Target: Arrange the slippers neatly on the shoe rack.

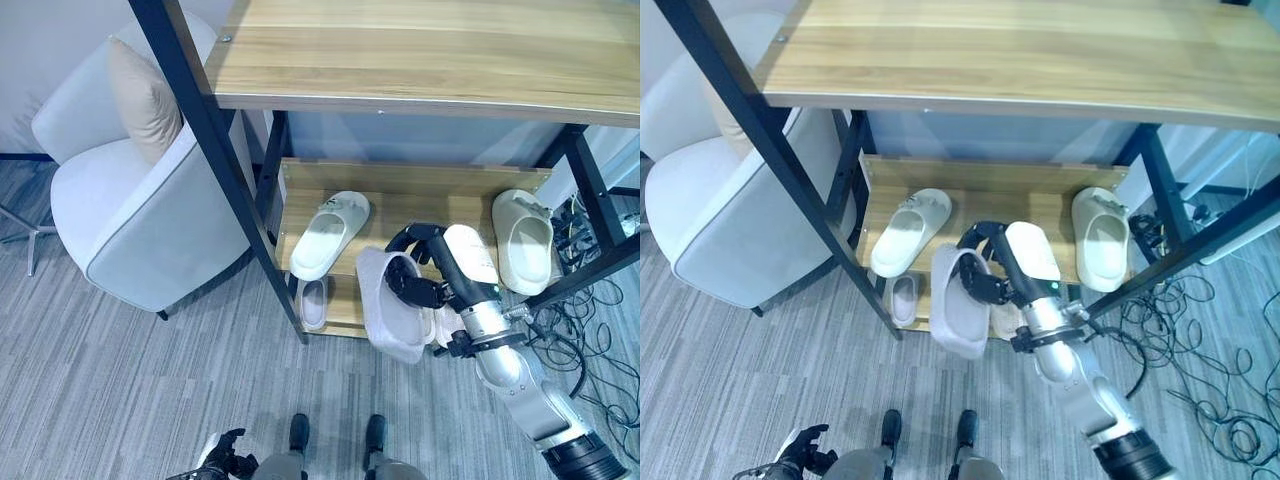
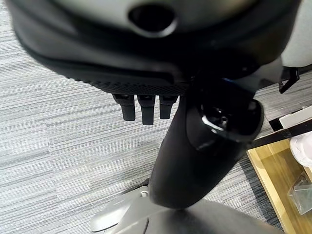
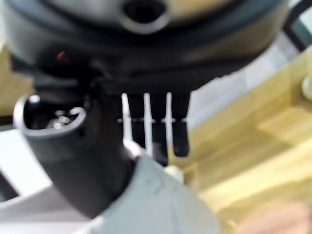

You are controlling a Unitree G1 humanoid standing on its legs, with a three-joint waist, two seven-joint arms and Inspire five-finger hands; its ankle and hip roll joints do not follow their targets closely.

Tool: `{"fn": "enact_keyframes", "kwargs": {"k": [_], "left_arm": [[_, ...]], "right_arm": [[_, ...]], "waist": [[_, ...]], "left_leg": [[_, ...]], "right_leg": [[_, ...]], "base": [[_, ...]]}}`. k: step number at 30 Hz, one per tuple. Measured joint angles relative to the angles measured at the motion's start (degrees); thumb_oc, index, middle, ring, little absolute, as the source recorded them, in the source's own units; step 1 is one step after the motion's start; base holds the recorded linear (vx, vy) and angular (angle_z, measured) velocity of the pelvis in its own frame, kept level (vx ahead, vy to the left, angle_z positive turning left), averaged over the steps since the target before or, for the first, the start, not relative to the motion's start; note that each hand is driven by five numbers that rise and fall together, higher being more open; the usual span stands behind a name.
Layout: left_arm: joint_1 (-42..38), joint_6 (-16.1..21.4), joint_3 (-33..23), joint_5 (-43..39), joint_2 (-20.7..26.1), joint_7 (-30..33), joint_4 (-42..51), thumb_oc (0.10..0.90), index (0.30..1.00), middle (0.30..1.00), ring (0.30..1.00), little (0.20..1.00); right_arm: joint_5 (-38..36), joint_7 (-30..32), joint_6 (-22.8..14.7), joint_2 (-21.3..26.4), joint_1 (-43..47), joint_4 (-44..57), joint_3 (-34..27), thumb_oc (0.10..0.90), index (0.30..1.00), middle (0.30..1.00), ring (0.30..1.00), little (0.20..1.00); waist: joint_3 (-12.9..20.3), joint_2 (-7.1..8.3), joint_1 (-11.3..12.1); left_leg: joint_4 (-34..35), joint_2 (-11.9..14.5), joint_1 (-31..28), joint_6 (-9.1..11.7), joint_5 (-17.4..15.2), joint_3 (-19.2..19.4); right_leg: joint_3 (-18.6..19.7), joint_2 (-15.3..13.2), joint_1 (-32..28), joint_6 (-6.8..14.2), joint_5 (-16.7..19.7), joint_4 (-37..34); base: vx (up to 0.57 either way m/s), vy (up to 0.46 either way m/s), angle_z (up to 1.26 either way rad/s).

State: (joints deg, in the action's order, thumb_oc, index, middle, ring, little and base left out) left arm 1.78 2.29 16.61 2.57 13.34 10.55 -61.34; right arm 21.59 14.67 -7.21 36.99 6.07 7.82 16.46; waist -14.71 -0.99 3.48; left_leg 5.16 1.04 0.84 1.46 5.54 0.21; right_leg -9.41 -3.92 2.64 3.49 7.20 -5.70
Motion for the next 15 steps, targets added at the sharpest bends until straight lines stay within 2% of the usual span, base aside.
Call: {"fn": "enact_keyframes", "kwargs": {"k": [8, 15], "left_arm": [[0.2, -0.2, -1.1, 0.9, -0.2, -0.1, -0.5, 0.800, 0.900, 0.900, 0.900, 0.900], [0.8, -0.1, -1.7, 1.0, 0.2, -0.1, -0.6, 0.800, 0.900, 0.900, 0.900, 0.900]], "right_arm": [[-5.3, -6.5, -0.3, -0.4, -2.3, -0.1, 5.7, 0.400, 0.300, 0.300, 0.300, 0.300], [-6.7, -9.0, -0.7, -0.4, -2.4, -0.3, 7.8, 0.400, 0.300, 0.300, 0.300, 0.300]], "waist": [[0.1, 0.21, -0.2], [1.3, 1.40, 0.2]], "left_leg": [[0.1, 0.1, -1.8, 0.1, -0.1, 0.2], [0.1, 0.0, -2.1, 0.3, -0.3, -0.1]], "right_leg": [[0.2, -0.1, -1.7, 0.1, 0.2, 0.0], [0.0, -0.1, -2.1, 0.0, 0.3, 0.0]], "base": [[0.00, 0.000, -0.02], [0.00, -0.001, 0.01]]}}
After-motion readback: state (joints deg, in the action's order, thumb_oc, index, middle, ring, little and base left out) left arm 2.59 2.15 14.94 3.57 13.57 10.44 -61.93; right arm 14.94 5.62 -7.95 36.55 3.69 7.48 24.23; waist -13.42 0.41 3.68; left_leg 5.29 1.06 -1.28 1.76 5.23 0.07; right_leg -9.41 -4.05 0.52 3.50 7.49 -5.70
